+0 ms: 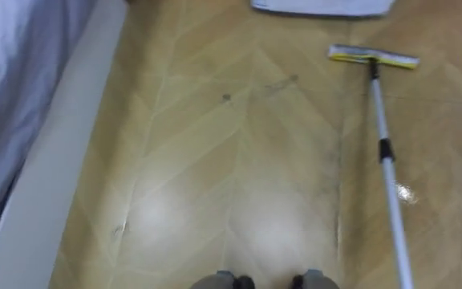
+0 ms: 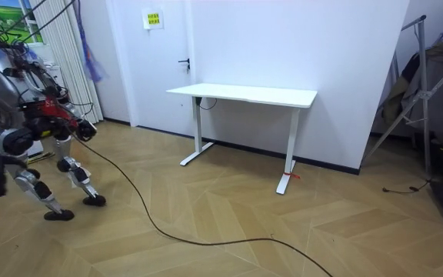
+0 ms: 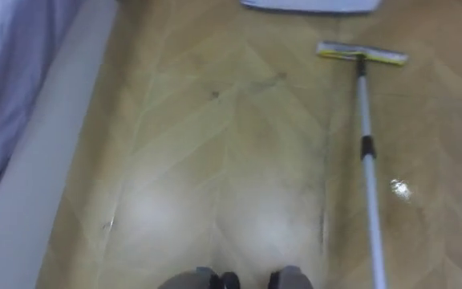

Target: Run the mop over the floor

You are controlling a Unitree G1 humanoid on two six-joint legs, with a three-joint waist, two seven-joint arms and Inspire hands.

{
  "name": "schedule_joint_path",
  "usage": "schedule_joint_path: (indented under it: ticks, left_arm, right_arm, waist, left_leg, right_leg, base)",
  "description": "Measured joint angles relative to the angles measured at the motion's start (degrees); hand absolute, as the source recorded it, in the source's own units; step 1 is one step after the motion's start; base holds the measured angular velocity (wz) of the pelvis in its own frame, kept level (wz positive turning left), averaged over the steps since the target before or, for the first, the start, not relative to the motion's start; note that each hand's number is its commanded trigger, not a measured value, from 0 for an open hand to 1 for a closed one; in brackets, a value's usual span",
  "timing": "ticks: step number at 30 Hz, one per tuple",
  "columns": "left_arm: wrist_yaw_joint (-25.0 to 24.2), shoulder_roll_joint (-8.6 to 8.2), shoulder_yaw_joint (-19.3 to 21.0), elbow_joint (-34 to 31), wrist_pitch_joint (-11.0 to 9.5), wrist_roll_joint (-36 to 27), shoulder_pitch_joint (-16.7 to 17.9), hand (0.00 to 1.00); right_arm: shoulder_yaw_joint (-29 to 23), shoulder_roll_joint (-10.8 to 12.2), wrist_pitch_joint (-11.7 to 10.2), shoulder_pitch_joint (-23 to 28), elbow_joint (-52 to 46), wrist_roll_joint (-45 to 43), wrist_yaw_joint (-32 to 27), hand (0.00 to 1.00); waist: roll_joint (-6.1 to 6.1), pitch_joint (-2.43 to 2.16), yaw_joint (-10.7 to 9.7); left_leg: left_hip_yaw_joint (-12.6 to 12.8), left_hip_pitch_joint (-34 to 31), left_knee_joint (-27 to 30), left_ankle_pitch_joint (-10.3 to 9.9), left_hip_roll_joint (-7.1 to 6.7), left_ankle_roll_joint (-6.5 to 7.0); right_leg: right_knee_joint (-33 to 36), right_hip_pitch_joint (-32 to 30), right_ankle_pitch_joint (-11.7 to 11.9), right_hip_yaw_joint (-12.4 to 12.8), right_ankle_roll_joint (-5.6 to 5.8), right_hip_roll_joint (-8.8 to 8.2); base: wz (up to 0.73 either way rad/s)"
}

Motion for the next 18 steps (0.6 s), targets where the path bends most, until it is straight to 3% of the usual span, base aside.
schedule_joint_path:
  ticks: [1,3,7,9,10,14,18]
  left_arm:
    - [0.31,-0.08,-0.09,0.19,0.14,0.16,0.25,0.00]
    - [0.50,-0.19,0.07,0.10,0.17,0.54,0.27,0.00]
    - [2.10,-0.15,0.42,0.11,0.21,1.21,0.43,0.00]
    - [2.67,0.40,0.44,-0.87,0.47,1.67,1.49,0.00]
    - [2.69,0.52,0.44,-0.88,0.47,2.21,1.63,0.00]
    - [3.30,0.60,0.94,-1.07,1.29,6.26,1.71,0.00]
    - [3.85,0.46,4.62,-0.76,1.47,8.77,1.78,0.00]
  right_arm:
    - [-0.11,0.38,0.37,0.46,-0.03,-0.25,0.05,1.00]
    - [-2.34,0.43,1.57,0.63,-0.24,-2.35,-0.05,1.00]
    - [-2.86,0.13,0.99,-0.99,0.08,-3.61,-0.78,1.00]
    - [-2.83,0.31,0.14,-1.68,-0.60,-3.60,-0.57,1.00]
    - [-2.84,0.33,0.02,-1.67,-1.36,-3.55,-0.53,1.00]
    - [-2.86,0.95,-1.44,-1.00,-5.33,-2.61,1.18,1.00]
    - [-2.75,3.19,-2.37,0.75,-6.41,-1.92,3.40,1.00]
  waist:
    - [-0.60,0.21,-1.33]
    - [-0.30,0.00,-2.05]
    - [-1.01,-0.01,-2.51]
    - [-2.68,-0.58,-2.32]
    - [-3.01,-0.59,-2.34]
    - [-4.06,-0.84,-2.62]
    - [-5.12,-0.88,-2.54]
  left_leg:
    - [-1.52,2.38,-1.06,-0.41,-0.92,-0.57]
    - [-3.21,7.75,-4.05,-0.76,-0.49,-1.43]
    - [-2.38,14.99,-8.50,0.15,1.00,-3.04]
    - [-2.29,20.48,-14.28,2.38,1.09,-3.82]
    - [-2.37,21.79,-15.77,2.93,1.11,-4.02]
    - [-2.21,28.32,-23.56,6.15,2.59,-5.36]
    - [-1.41,33.21,-27.16,6.71,4.25,-6.07]
  right_leg:
    - [-1.41,2.71,3.54,-0.66,-0.48,-0.76]
    - [-3.69,8.43,2.51,-3.53,-1.82,-1.02]
    - [-7.80,15.89,1.91,-5.51,-2.50,-0.27]
    - [-11.60,20.49,2.21,-6.24,-2.87,-0.06]
    - [-12.53,21.62,2.37,-6.40,-2.97,0.03]
    - [-21.20,28.69,5.12,-8.10,-3.82,2.03]
    - [-25.79,34.51,6.43,-8.38,-4.64,4.14]
  base:
    - [0.37]
    - [0.40]
    - [0.24]
    - [0.21]
    - [0.19]
    - [0.13]
    - [-0.01]
